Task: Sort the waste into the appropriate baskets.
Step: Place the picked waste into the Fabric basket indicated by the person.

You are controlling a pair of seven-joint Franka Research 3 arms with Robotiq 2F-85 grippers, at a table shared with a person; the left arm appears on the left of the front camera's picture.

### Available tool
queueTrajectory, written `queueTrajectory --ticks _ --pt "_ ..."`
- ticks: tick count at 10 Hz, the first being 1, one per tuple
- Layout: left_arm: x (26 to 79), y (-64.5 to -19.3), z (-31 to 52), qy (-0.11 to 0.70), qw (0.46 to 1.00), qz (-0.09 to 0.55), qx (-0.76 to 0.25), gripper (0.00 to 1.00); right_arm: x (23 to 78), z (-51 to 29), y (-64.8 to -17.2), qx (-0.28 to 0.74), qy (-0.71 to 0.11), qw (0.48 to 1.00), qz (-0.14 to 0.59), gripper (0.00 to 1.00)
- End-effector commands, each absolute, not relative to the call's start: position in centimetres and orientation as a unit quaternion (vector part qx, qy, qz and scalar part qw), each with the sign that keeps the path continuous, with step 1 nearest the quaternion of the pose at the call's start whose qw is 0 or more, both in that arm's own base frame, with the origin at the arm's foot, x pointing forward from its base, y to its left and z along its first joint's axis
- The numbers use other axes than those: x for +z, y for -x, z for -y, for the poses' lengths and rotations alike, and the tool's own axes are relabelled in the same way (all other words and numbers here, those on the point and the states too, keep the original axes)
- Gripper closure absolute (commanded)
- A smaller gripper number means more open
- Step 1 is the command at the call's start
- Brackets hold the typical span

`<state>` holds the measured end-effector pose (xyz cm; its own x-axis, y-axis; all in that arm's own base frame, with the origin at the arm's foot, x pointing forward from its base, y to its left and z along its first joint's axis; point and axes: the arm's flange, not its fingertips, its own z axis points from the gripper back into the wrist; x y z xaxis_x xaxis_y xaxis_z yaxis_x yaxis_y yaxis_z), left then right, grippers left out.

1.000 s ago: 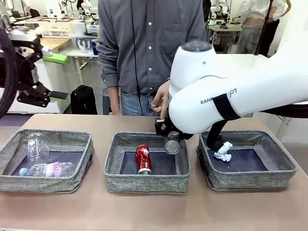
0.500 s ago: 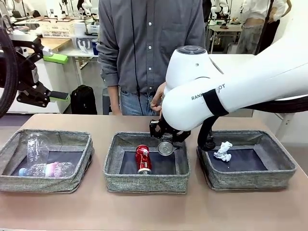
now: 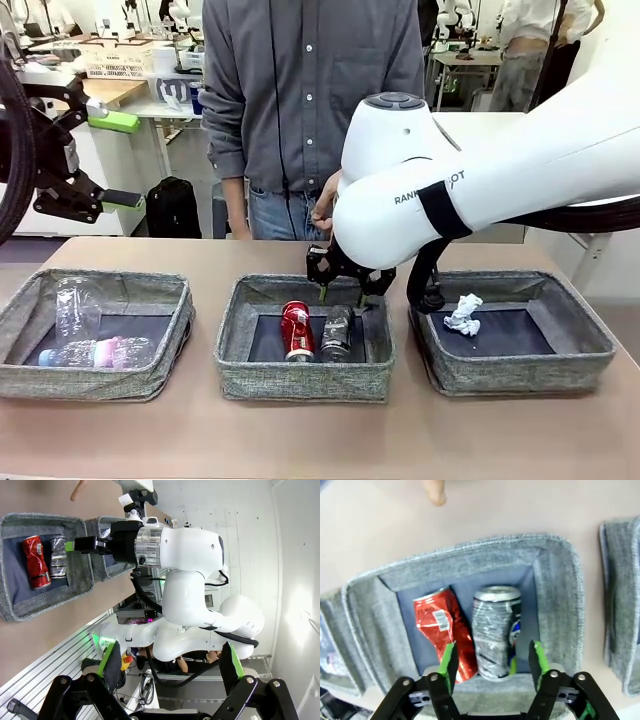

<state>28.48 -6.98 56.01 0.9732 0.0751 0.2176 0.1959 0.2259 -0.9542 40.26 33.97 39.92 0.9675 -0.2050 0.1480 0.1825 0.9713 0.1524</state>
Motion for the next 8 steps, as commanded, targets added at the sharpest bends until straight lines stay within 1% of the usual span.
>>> queueTrajectory --ticks 1,4,6,7,8 --pt "56.1 -28.5 7.0 0.628 0.768 0.115 -0.047 0.0 40.6 -33.8 -40.3 -0.094 -0.084 0.989 0.071 0.0" --pt "56.1 -28.5 7.0 0.628 0.768 0.115 -0.047 0.0 40.8 -33.7 -40.3 -0.092 -0.088 0.99 0.067 0.0" --pt "56.1 -28.5 7.0 0.628 0.768 0.115 -0.047 0.0 42.2 -33.4 -40.0 -0.082 -0.096 0.99 0.065 0.0" --pt "56.1 -28.5 7.0 0.628 0.768 0.115 -0.047 0.0 44.4 -32.8 -39.4 -0.066 -0.113 0.99 0.054 0.0" --pt "56.1 -28.5 7.0 0.628 0.768 0.115 -0.047 0.0 47.7 -31.6 -38.8 -0.107 -0.098 0.988 0.053 0.0"
